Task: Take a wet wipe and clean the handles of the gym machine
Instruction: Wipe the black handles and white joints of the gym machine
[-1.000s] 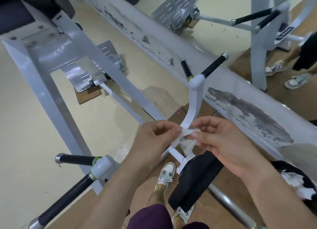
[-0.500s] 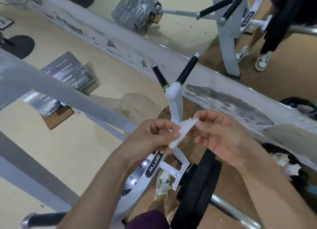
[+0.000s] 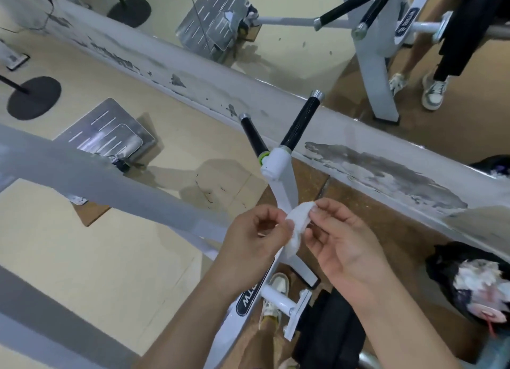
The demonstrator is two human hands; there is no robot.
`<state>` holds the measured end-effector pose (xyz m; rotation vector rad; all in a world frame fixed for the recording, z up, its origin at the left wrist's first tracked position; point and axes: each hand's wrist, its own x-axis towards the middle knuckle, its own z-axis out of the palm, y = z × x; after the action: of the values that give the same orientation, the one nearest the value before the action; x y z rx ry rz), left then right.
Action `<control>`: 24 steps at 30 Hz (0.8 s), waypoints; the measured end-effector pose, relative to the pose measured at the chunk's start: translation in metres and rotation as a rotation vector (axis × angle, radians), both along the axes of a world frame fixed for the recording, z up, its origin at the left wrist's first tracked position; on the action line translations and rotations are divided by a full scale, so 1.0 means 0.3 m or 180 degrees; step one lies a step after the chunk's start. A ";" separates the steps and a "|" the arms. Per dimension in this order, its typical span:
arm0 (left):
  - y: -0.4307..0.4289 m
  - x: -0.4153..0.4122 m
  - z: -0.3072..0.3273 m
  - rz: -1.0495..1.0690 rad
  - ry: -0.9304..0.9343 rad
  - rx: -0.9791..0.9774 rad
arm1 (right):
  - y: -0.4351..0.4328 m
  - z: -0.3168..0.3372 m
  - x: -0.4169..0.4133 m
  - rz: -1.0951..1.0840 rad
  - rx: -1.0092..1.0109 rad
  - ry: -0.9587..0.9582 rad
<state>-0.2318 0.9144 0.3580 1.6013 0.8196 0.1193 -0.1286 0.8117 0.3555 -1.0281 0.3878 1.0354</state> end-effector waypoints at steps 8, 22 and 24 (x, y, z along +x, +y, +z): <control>0.249 0.184 -0.130 0.0556 -0.0397 -0.0817 | 0.257 -0.134 0.139 -0.0143 -0.0751 -0.0531; 0.479 0.429 -0.285 -0.0275 -0.0321 -0.0741 | 0.382 -0.277 0.400 0.1532 -0.0724 -0.1538; 0.494 0.459 -0.308 -0.0212 -0.0265 -0.0579 | 0.394 -0.309 0.422 0.1278 -0.0713 -0.1532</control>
<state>-0.0941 1.0626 0.2657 1.4408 0.6920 0.0613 -0.0020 0.9300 0.2629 -1.5547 -0.1072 1.0681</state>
